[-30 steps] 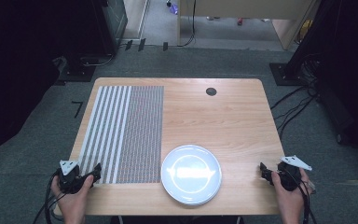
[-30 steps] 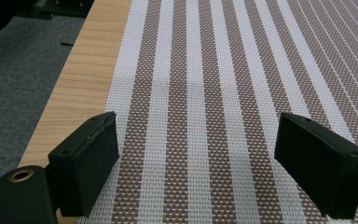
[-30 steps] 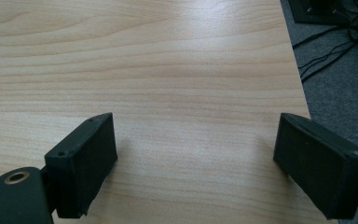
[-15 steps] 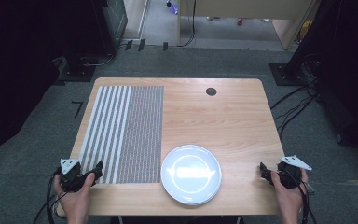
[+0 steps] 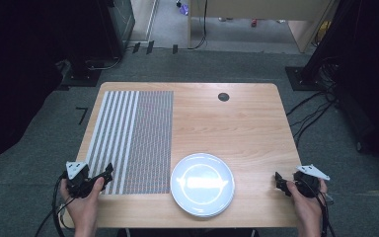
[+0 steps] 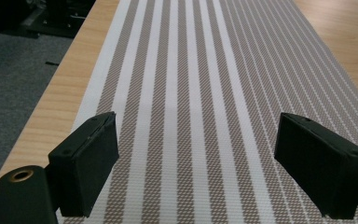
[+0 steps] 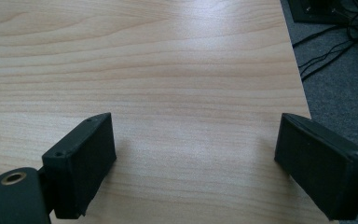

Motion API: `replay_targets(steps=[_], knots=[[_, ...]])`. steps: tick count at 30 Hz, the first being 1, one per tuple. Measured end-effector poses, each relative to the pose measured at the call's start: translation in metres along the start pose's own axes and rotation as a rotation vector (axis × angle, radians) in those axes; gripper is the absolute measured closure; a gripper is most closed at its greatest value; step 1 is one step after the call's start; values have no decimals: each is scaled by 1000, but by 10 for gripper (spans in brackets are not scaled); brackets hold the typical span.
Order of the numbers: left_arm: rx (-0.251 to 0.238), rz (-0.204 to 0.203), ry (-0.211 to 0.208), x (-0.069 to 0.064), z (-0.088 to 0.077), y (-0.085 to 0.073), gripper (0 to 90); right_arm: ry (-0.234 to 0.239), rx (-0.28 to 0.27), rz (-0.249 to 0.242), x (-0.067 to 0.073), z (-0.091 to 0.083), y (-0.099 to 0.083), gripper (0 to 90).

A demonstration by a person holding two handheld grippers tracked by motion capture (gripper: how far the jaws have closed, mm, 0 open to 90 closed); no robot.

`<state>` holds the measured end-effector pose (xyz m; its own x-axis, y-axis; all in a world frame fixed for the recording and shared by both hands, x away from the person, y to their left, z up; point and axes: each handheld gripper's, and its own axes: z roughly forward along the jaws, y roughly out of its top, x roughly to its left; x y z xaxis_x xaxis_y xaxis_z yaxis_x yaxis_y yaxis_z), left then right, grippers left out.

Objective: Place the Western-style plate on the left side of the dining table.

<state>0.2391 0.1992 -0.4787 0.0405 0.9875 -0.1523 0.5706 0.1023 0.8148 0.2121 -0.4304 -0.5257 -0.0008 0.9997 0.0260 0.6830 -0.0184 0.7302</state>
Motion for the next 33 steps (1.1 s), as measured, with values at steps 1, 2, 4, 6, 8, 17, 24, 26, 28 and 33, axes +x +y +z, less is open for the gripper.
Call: replay_targets(steps=[1, 2, 4, 6, 8, 17, 24, 26, 28, 33], knots=[[0, 1, -1, -3, 1, 1, 137, 0, 0, 0, 0, 0, 0, 117], [-1, -3, -6, -5, 2, 2, 137, -2, 0, 1, 0, 0, 0, 117], [-8, -26, -26, -12, 3, 5, 137, -4, -1, -1, 1, 0, 0, 119], [-18, -31, -45, -19, 5, 7, 138, -6, -3, 1, 1, 0, 0, 120], [-16, -13, -60, -27, 7, 6, 138, -6, -1, 5, 1, -1, 0, 121], [10, 4, -91, -33, 13, -4, 138, -34, -1, 34, 4, 0, 0, 119], [11, 38, -116, -42, 10, -5, 137, -83, -12, 51, 11, -2, -1, 133], [6, 33, -121, -43, 9, -5, 137, -101, -18, 45, 15, -3, -1, 141], [6, 38, -127, -45, 8, -5, 137, -93, -19, 44, 19, -5, 0, 141], [8, 58, -146, -51, 7, -6, 137, -50, -47, 43, 29, -9, 5, 140]])
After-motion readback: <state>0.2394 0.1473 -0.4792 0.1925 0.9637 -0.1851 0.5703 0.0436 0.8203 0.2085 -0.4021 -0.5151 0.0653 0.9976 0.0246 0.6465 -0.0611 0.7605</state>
